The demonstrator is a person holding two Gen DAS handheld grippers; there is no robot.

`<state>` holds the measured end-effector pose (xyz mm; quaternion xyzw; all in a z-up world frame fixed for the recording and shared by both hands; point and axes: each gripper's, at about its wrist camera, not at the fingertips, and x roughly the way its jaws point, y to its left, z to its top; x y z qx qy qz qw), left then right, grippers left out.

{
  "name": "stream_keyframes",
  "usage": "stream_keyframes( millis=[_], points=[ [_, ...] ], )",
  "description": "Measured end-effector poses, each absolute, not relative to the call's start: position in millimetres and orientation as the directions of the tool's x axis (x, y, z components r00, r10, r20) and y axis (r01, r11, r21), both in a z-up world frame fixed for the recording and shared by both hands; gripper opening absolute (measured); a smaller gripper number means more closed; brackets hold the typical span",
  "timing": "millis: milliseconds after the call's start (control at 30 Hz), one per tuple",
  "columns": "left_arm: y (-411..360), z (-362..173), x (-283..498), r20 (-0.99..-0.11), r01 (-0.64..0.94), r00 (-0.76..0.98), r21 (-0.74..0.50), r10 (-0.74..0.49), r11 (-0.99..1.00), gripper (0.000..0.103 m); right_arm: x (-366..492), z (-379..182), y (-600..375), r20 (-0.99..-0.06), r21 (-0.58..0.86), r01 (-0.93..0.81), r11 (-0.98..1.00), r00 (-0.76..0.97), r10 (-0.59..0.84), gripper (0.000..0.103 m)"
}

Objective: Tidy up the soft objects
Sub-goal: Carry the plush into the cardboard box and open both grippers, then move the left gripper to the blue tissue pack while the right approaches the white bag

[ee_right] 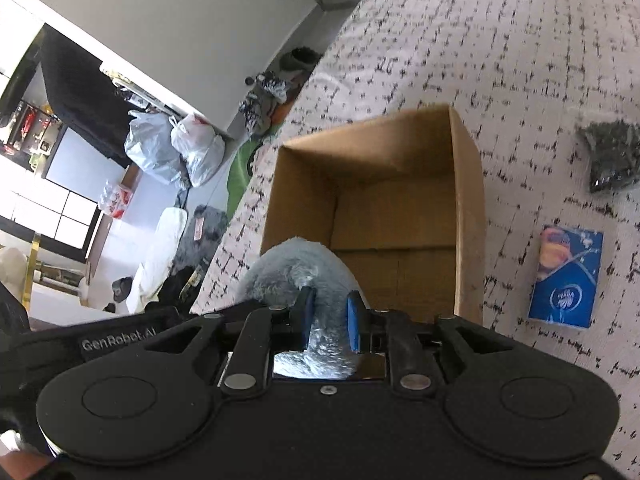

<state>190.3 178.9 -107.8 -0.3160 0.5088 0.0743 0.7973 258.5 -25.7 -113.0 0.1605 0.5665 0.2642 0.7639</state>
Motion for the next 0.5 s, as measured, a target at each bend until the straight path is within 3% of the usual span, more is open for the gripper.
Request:
stream_keyframes(
  millis=[100,200,267,367,500],
  points=[
    [179,-103,189,-0.865,-0.449,0.473,-0.400,-0.167,0.799,0.018,256,-110,-29,-0.779,0.548,-0.233,0.803,0.208,0.592,0.024],
    [176,-98,189,-0.874,-0.451,0.460,-0.381,-0.156,0.807,0.018,252,-101,-34,-0.782,0.531,-0.255,0.808,0.221,0.583,0.040],
    [173,-95,189,-0.874,-0.448,0.460,-0.381,-0.157,0.809,0.020,249,-93,-40,-0.776,0.524,-0.273,0.807,0.238,0.584,0.045],
    [167,-89,186,-0.870,-0.440,0.469,-0.380,-0.152,0.814,0.030,246,-82,-49,-0.772,0.511,-0.295,0.807,0.256,0.582,0.052],
    [159,-79,181,-0.865,-0.431,0.484,-0.364,-0.128,0.825,0.054,242,-70,-62,-0.765,0.491,-0.321,0.810,0.286,0.577,0.062]
  ],
)
